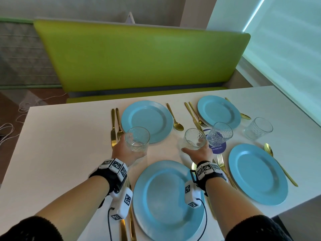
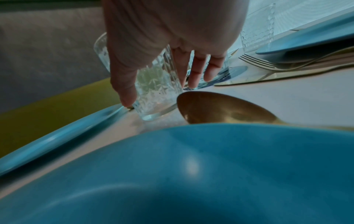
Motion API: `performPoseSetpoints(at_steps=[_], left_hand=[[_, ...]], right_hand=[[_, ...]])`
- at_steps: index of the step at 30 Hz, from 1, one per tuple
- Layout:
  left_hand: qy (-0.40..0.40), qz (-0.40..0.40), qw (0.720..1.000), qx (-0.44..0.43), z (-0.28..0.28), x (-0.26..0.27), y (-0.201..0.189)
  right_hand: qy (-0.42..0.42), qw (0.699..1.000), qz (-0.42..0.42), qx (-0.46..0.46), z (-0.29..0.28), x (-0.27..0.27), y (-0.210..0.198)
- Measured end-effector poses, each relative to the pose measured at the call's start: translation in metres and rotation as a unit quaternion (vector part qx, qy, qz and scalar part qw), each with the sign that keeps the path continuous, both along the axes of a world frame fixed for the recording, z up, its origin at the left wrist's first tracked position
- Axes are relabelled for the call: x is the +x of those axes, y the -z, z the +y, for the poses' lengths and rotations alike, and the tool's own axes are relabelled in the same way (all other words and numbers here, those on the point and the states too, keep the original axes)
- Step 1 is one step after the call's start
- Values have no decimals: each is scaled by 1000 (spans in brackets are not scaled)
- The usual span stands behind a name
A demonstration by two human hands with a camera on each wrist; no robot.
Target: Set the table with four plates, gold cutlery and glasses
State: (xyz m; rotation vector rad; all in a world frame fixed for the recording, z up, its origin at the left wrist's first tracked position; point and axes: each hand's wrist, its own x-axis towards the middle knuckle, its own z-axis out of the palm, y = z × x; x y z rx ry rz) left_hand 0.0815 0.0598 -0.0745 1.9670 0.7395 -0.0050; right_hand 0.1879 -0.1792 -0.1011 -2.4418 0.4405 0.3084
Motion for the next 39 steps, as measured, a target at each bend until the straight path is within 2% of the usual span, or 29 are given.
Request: performPoseSetpoints(at_steps=[5, 13, 29, 34, 39], left_hand=[[15, 1, 1000, -5, 0, -5, 1], [61, 20, 998, 16, -2, -14, 7], [55, 22, 998, 0, -6, -16, 15], [83, 44, 996, -8, 0, -15, 13], [116, 25, 993, -12, 10, -19, 6]], right_hand=[[-24, 1000, 14, 5, -6, 1, -2], [-58, 997, 17, -48, -17, 3, -6], [-29, 999, 2, -42, -38, -8, -17], [-9, 999, -20, -45, -41, -26, -34], [27, 997, -53, -44, -38, -53, -55]])
